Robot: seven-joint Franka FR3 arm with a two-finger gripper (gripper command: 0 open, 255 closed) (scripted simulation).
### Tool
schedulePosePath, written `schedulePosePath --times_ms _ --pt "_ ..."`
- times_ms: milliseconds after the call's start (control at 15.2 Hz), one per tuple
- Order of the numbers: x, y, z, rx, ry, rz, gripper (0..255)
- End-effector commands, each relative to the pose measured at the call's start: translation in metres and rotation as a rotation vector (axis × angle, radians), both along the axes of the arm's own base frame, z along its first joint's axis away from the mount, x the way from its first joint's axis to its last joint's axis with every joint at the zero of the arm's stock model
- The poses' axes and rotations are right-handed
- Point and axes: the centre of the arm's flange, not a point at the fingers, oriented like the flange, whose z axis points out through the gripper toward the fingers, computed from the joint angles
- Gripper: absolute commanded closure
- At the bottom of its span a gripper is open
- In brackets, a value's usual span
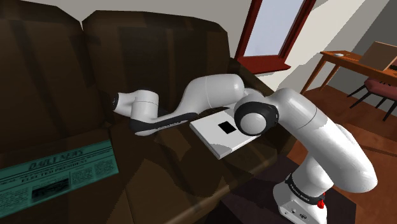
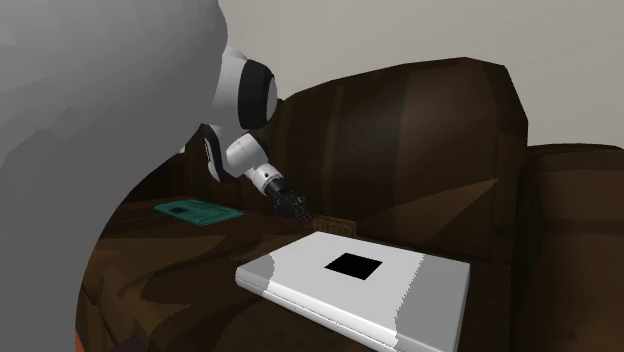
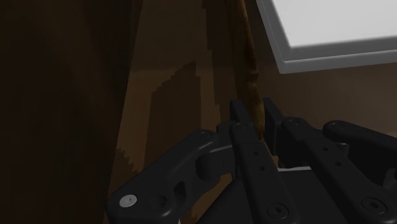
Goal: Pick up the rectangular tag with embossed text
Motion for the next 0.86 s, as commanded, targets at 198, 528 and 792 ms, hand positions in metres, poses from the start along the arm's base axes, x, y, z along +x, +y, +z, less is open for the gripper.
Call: schedulePosePath --times_ms 198,528,792 --pt "0.000 0.000 0.026 0.000 0.000 0.000 255" --pt "0.000 0.000 0.053 0.000 0.000 0.000 255" --pt "0.000 0.000 0.064 0.000 0.000 0.000 255"
